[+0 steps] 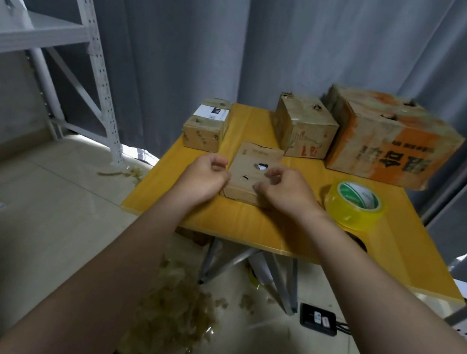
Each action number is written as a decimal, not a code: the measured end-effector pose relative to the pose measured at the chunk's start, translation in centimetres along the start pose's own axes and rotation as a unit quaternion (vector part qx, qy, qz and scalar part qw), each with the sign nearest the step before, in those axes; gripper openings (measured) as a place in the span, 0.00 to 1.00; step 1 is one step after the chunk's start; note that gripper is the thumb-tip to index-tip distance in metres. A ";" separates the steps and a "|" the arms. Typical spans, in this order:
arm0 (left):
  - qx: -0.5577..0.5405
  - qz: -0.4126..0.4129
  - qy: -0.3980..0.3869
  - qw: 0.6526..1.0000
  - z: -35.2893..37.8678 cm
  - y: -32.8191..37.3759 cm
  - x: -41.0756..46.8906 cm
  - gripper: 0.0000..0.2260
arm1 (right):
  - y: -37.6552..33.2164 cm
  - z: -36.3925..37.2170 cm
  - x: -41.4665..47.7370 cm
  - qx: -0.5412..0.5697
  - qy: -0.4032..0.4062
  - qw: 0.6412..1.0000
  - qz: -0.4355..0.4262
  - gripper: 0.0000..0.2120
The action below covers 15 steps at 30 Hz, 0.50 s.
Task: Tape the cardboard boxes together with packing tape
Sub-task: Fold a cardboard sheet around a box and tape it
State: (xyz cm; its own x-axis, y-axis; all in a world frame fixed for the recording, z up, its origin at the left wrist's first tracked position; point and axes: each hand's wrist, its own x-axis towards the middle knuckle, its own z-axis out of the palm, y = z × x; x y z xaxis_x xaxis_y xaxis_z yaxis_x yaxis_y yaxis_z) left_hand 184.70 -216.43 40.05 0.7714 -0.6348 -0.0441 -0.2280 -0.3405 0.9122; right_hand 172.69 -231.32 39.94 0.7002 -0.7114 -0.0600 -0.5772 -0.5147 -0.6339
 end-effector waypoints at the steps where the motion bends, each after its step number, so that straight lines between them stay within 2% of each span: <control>1: 0.006 -0.004 -0.006 1.000 0.2 0.0 0.1 0.17 | 0.1 0.3 0.0 -0.004 0.001 1.000 -0.003 0.25; 3: 0.029 -0.020 -0.007 0.999 0.4 0.3 0.2 0.17 | 0.3 0.7 0.0 0.008 -0.004 1.000 -0.004 0.26; 7: 0.003 -0.101 -0.058 0.993 0.9 0.4 0.2 0.06 | 0.7 1.0 -0.5 0.063 0.004 0.998 -0.009 0.25; 10: 0.070 -0.108 -0.006 0.992 0.9 0.1 0.3 0.11 | 1.0 1.3 -1.0 0.070 0.016 0.997 -0.006 0.24; 12: 0.103 -0.107 0.051 0.988 0.7 -0.1 0.8 0.25 | 1.1 1.4 -1.0 0.050 0.014 0.999 -0.008 0.26; 13: 0.091 -0.118 0.065 0.987 0.7 0.0 0.9 0.28 | 1.1 1.4 -0.9 0.044 0.008 0.999 -0.008 0.28; 15: 0.012 -0.144 0.059 0.988 0.9 0.2 0.7 0.25 | 1.2 1.1 -0.5 0.043 -0.005 0.999 -0.001 0.31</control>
State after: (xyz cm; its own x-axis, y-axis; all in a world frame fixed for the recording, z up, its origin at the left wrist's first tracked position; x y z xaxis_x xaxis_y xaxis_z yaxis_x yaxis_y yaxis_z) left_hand 184.68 -217.59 39.84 0.8699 -0.4238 -0.2521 -0.0007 -0.5124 0.8587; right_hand 172.11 -231.00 38.36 0.7066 -0.7045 -0.0661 -0.5371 -0.4731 -0.6983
